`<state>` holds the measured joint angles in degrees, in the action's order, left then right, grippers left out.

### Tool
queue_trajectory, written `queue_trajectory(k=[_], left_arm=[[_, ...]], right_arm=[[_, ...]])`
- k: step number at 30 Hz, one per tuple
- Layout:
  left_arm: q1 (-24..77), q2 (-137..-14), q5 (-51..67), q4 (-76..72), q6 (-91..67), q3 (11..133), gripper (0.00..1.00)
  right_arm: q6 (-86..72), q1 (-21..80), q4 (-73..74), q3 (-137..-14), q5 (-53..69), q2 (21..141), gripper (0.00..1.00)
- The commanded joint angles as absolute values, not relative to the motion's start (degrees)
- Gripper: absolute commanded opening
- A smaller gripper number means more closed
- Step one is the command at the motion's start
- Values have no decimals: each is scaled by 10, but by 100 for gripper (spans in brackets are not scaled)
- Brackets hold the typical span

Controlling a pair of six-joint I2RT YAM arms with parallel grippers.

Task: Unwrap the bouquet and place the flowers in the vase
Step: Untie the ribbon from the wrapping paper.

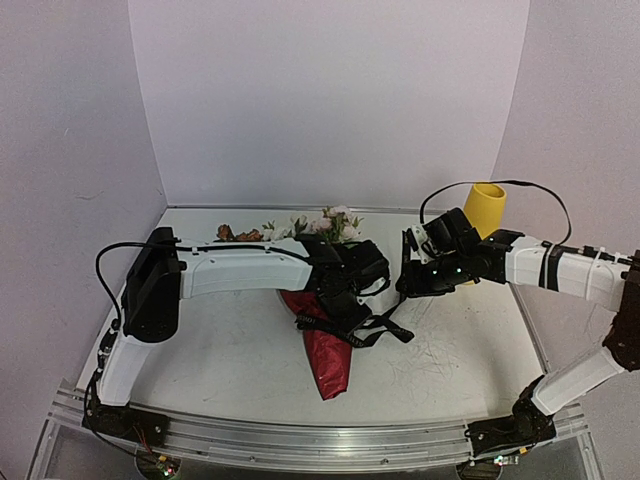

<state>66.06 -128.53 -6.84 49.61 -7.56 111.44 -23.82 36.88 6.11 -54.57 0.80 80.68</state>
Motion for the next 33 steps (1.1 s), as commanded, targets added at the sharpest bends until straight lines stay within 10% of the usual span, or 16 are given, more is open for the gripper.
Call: queue_trajectory(k=[1, 16, 24, 33], left_arm=[[662, -1260, -11, 501, -73, 1133, 37], [664, -1317, -72, 509, -67, 1142, 35], [663, -1304, -103, 509, -66, 1146, 2], [661, -1250, -195, 508, -110, 1145, 0]], right_arm=[[-235, 366, 70, -544, 8, 804, 39], [-235, 366, 69, -536, 5, 796, 39], [-230, 364, 70, -544, 0, 803, 40], [-223, 364, 69, -560, 6, 828, 40]])
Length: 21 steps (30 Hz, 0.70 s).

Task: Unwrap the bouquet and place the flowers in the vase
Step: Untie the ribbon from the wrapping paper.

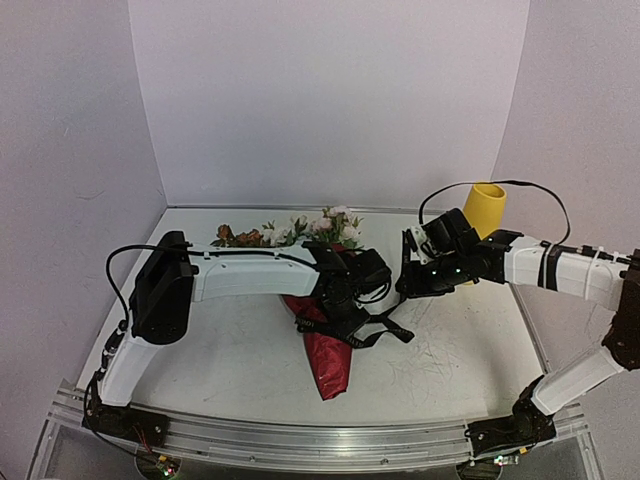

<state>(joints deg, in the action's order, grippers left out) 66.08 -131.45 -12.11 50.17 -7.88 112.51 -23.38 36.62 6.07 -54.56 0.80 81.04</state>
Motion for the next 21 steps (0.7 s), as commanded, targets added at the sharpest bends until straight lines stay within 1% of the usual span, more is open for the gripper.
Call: queue_trajectory(k=[1, 8, 14, 18, 21], left_arm=[[657, -1243, -215, 508, -119, 1141, 0], [578, -1175, -275, 507, -248, 1079, 0], [525, -1103, -318, 505, -355, 983, 0], [498, -1064, -310, 503, -423, 912, 0], [489, -1051, -299, 498, -445, 875, 0]], right_arm=[[-222, 364, 69, -561, 6, 830, 40], [-214, 363, 66, -579, 24, 855, 39], [-206, 363, 62, -597, 47, 882, 40], [-202, 363, 63, -617, 70, 918, 41], [-199, 363, 63, -635, 98, 951, 42]])
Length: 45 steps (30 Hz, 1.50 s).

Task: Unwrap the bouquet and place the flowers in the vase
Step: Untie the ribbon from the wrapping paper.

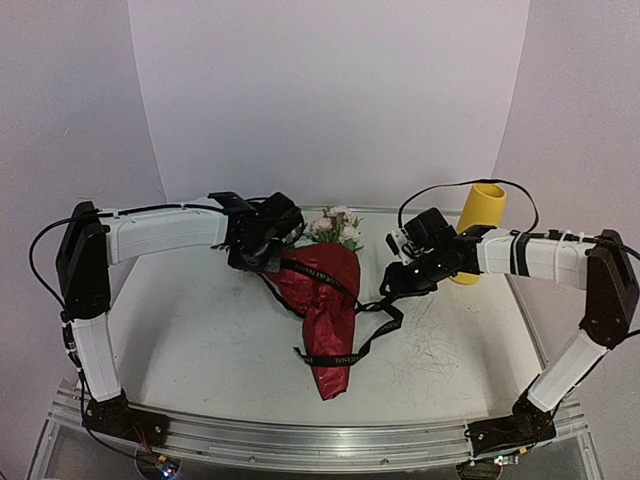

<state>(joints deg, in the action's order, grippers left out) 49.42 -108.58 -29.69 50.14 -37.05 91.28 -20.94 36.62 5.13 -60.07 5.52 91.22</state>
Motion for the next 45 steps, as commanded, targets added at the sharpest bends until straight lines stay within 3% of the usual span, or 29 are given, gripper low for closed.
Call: queue_trajectory(k=[1, 10, 15, 16, 21, 22, 26, 34, 37, 45], left_arm=[[488, -1049, -299, 498, -451, 869, 0], [462, -1029, -258, 498, -526, 783, 0], [424, -1031, -203, 497, -543, 730, 7], [418, -1034, -194, 496, -541, 726, 10], [425, -1005, -162, 443, -478, 730, 61], [428, -994, -151, 418, -455, 731, 63], [457, -989, -96, 352, -355, 768, 64], [572, -1104, -36, 337, -194, 910, 65], [578, -1138, -34, 337, -171, 951, 71], [580, -1202, -39, 351, -84, 1028, 73]], right_arm=[[-196, 363, 63, -643, 107, 961, 42], [-206, 363, 116, -697, 55, 1034, 43], [-226, 352, 154, -686, -10, 1032, 45], [-230, 347, 157, -678, -16, 1027, 45], [-235, 333, 157, -640, -18, 997, 57], [-236, 333, 158, -637, -15, 998, 57], [-244, 333, 158, -623, -5, 1003, 55], [-242, 333, 149, -596, 54, 1004, 52], [-244, 333, 141, -584, 75, 1004, 48], [-244, 333, 135, -584, 86, 1017, 35]])
